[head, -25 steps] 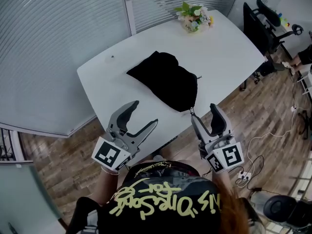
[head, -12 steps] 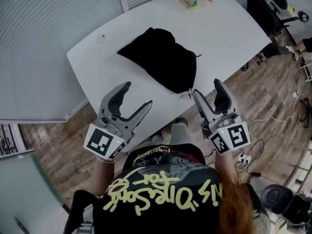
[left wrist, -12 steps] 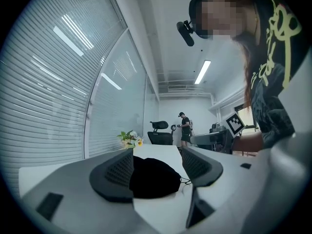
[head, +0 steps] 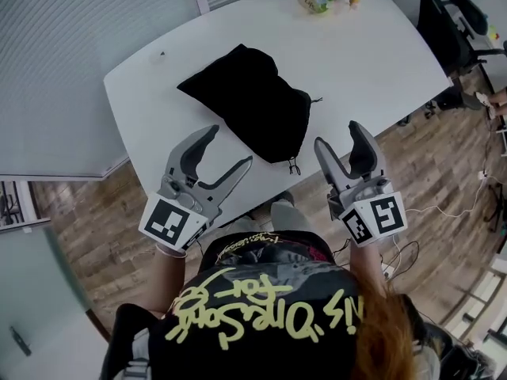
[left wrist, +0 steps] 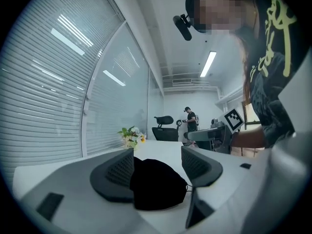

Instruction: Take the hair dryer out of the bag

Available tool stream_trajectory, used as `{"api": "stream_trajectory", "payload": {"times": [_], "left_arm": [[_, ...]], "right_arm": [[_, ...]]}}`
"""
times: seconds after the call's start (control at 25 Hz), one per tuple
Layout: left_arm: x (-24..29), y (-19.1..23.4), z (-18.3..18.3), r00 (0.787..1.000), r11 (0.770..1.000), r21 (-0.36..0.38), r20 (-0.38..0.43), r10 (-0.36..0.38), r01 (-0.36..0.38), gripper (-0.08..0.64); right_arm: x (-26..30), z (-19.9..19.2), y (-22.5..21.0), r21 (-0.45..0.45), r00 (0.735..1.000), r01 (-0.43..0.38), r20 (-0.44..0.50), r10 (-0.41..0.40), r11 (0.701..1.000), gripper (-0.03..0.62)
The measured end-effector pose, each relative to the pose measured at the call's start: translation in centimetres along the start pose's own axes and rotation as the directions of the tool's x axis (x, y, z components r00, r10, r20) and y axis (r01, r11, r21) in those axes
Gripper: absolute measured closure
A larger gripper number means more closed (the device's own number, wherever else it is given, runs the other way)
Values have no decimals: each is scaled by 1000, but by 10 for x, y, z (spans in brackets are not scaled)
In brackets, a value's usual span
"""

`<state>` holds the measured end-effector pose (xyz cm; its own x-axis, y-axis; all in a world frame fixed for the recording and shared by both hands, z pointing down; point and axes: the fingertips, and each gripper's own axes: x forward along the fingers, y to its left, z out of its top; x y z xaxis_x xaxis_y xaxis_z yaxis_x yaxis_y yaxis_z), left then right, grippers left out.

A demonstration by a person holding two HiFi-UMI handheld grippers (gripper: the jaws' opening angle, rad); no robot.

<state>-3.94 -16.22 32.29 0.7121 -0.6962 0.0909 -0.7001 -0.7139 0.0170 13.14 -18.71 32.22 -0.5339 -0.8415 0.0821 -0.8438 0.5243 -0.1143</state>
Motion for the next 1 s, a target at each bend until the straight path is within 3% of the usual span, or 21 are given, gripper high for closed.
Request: {"api": "stream_trajectory", "payload": {"times": [0.16, 0.36, 0.6, 0.84, 1.0], "left_arm": [[24, -11, -9, 999, 999, -38, -32, 14, -16, 264], [52, -25, -22, 996, 999, -29, -89, 32, -34, 250], [77, -40, -53, 985, 996, -89, -174, 15, -31, 233], [93, -57, -99, 954, 997, -63, -298, 23, -44, 202], [96, -65, -116, 939, 995, -72, -340, 44, -72, 190]], "right_arm": [[4, 0, -17, -15, 999, -44, -13, 44, 999, 290], [10, -1, -32, -15, 995, -100, -27, 100, 995, 290], [18, -6, -43, -8, 986, -164, -38, 163, 987, 290], [19, -13, -49, -5, 975, -217, -54, 216, 976, 290], [19, -16, -54, -7, 967, -246, -63, 245, 969, 290]]}}
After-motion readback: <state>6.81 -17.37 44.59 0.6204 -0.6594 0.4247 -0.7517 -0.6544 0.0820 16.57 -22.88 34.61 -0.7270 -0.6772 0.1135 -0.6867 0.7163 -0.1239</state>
